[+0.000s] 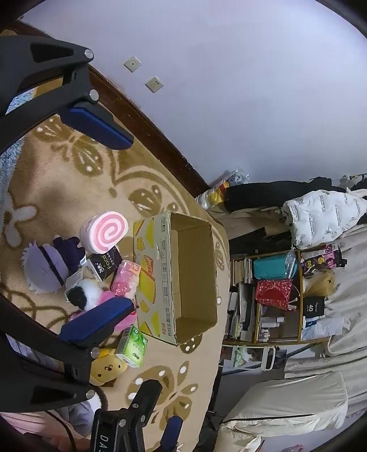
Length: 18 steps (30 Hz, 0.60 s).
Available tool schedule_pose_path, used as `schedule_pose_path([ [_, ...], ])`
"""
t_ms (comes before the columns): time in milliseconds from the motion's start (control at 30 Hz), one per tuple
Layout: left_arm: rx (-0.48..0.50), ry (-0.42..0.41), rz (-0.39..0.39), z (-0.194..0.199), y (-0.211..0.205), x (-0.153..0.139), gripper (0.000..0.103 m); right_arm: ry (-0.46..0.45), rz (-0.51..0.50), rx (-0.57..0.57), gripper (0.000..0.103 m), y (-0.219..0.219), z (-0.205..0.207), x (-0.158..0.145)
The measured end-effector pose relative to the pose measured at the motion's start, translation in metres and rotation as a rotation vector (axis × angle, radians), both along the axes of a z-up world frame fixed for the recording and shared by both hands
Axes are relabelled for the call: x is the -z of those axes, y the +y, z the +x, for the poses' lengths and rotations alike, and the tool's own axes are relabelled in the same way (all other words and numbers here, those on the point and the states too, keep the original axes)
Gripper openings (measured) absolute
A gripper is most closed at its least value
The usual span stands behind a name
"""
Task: Organize soft objects
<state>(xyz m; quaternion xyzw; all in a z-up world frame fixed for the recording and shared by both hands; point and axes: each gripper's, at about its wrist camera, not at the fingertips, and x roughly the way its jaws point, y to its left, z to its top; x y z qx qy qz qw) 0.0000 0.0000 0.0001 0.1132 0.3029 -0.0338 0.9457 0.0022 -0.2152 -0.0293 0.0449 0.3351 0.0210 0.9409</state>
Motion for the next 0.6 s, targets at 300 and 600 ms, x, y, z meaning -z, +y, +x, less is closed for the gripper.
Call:
schedule_pose_path([
  [300, -0.005, 0.009, -0.022, -0.0001, 0.003, 0.0004, 0.103, 0.006, -0.008, 0.0, 0.103, 0.0015, 0.0007, 0.0005],
  [600, 0.003, 0.017, -0.012, 0.0017, 0.0001, 0.0035, 0.103, 0.008, -0.009, -0.001, 0.103, 0.0019, 0.0012, 0.0011],
])
